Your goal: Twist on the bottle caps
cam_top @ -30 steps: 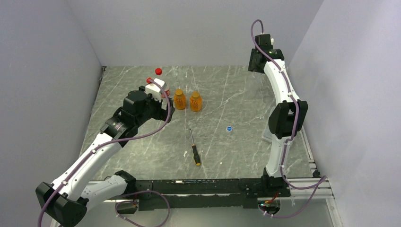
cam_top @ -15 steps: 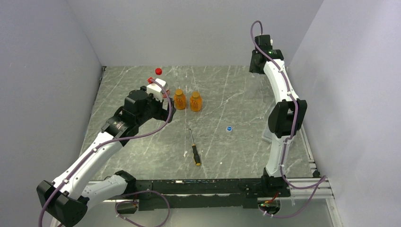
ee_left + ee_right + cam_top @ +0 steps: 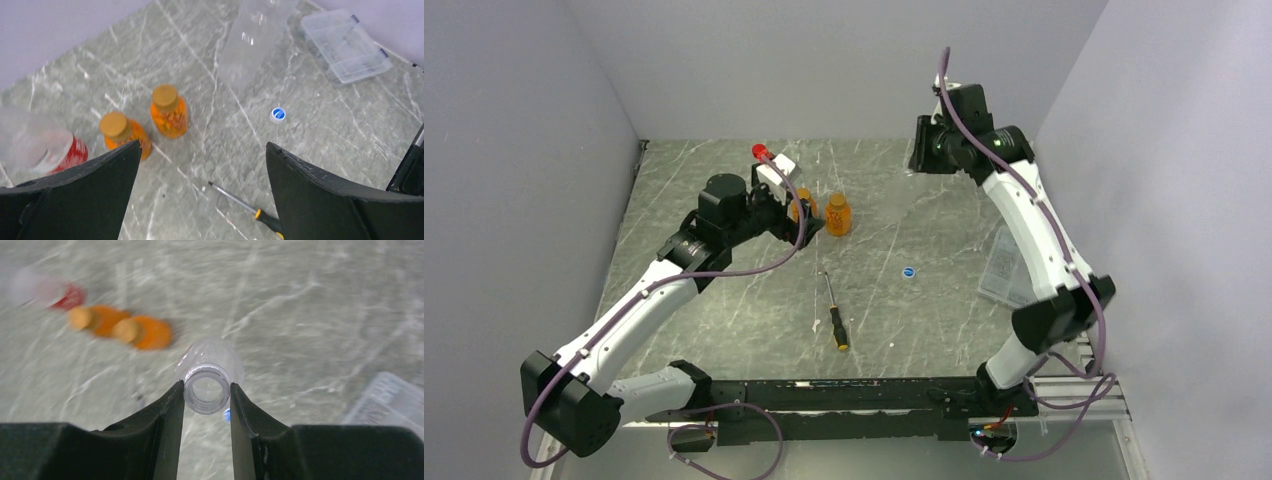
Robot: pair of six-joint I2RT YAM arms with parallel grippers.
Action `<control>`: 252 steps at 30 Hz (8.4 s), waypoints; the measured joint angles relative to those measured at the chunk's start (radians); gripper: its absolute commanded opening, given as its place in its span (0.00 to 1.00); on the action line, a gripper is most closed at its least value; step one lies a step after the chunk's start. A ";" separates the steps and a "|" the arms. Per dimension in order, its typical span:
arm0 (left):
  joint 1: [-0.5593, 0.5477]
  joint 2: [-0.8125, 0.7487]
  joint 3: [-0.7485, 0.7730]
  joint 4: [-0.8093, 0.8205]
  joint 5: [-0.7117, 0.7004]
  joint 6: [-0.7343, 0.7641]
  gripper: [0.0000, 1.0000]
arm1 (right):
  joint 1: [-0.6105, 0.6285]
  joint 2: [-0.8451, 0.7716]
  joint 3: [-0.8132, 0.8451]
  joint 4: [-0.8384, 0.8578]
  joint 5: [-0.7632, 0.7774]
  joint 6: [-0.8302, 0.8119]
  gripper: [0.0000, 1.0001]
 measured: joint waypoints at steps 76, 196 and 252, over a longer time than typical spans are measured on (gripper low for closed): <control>-0.015 -0.139 -0.118 -0.022 0.097 0.106 0.40 | 0.188 -0.235 -0.981 0.438 0.127 0.197 0.59; -0.063 -0.127 -0.087 -0.320 0.520 0.340 0.00 | 0.269 -0.324 -0.449 0.249 -0.853 -0.006 0.09; -0.171 -0.227 -0.214 0.013 0.553 0.147 0.00 | 0.325 -0.515 -0.274 0.101 -0.642 -0.231 0.71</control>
